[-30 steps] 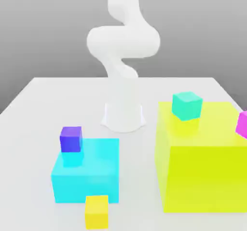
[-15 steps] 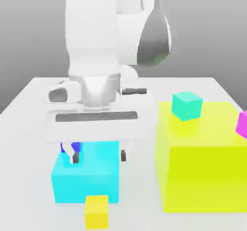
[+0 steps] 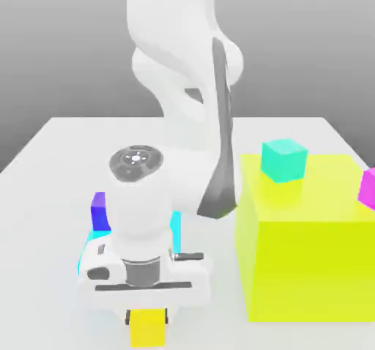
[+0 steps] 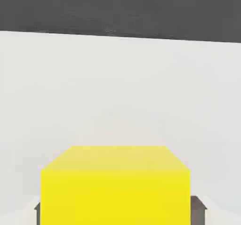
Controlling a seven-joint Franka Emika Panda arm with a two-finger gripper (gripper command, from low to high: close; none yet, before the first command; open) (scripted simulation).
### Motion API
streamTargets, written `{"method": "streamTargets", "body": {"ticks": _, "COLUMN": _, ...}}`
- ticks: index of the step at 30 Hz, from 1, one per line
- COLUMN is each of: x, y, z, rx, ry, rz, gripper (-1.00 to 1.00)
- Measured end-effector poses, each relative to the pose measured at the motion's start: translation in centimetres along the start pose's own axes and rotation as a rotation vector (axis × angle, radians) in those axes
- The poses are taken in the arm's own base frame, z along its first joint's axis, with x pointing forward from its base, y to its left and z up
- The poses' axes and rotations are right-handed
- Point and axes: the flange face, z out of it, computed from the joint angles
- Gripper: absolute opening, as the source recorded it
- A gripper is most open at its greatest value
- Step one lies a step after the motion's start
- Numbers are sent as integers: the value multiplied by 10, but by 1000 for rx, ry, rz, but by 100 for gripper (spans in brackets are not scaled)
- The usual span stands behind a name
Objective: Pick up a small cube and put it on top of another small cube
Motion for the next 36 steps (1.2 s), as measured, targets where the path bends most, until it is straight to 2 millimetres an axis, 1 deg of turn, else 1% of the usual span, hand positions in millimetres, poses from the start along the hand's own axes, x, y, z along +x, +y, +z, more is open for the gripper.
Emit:
{"method": "streamTargets", "body": {"ticks": 1, "x": 0, "y": 0, "z": 3, "rx": 0, "ry": 0, "rz": 0, "gripper": -100}}
{"method": "streamTargets", "body": {"ticks": 2, "x": 0, "y": 0, "z": -2, "rx": 0, "ry": 0, "rz": 0, "gripper": -100}}
{"method": "streamTargets", "body": {"ticks": 7, "x": 1, "y": 1, "z": -54, "rx": -1, "ry": -1, "rz": -2, "gripper": -100}}
{"method": "streamTargets", "body": {"ticks": 8, "x": 7, "y": 2, "z": -61, "rx": -1, "ry": -4, "rz": -17, "gripper": -100}}
{"method": "streamTargets", "body": {"ticks": 10, "x": 7, "y": -12, "z": -90, "rx": 23, "ry": -5, "rz": -92, "gripper": -100}}
{"method": "streamTargets", "body": {"ticks": 12, "x": -1, "y": -32, "z": -121, "rx": 52, "ry": -6, "rz": -180, "gripper": -100}}
{"method": "streamTargets", "body": {"ticks": 13, "x": -13, "y": -45, "z": -135, "rx": 62, "ry": -11, "rz": -226, "gripper": -100}}
{"method": "streamTargets", "body": {"ticks": 16, "x": -48, "y": -69, "z": -172, "rx": 80, "ry": -29, "rz": -326, "gripper": -100}}
{"method": "streamTargets", "body": {"ticks": 21, "x": -106, "y": -85, "z": -228, "rx": 86, "ry": -51, "rz": -459, "gripper": -100}}
{"method": "streamTargets", "body": {"ticks": 24, "x": -146, "y": -89, "z": -259, "rx": 77, "ry": -55, "rz": -547, "gripper": -100}}
{"method": "streamTargets", "body": {"ticks": 26, "x": -172, "y": -89, "z": -278, "rx": 67, "ry": -54, "rz": -605, "gripper": -100}}
{"method": "streamTargets", "body": {"ticks": 31, "x": -238, "y": -75, "z": -321, "rx": 27, "ry": -36, "rz": -740, "gripper": -100}}
{"method": "streamTargets", "body": {"ticks": 32, "x": -251, "y": -71, "z": -327, "rx": 17, "ry": -27, "rz": -761, "gripper": -100}}
{"method": "streamTargets", "body": {"ticks": 33, "x": -262, "y": -69, "z": -327, "rx": 11, "ry": -16, "rz": -770, "gripper": -100}}
{"method": "streamTargets", "body": {"ticks": 34, "x": -267, "y": -68, "z": -319, "rx": 7, "ry": -11, "rz": -775, "gripper": -100}}
{"method": "streamTargets", "body": {"ticks": 36, "x": -271, "y": -67, "z": -294, "rx": 5, "ry": -6, "rz": -778, "gripper": -100}}
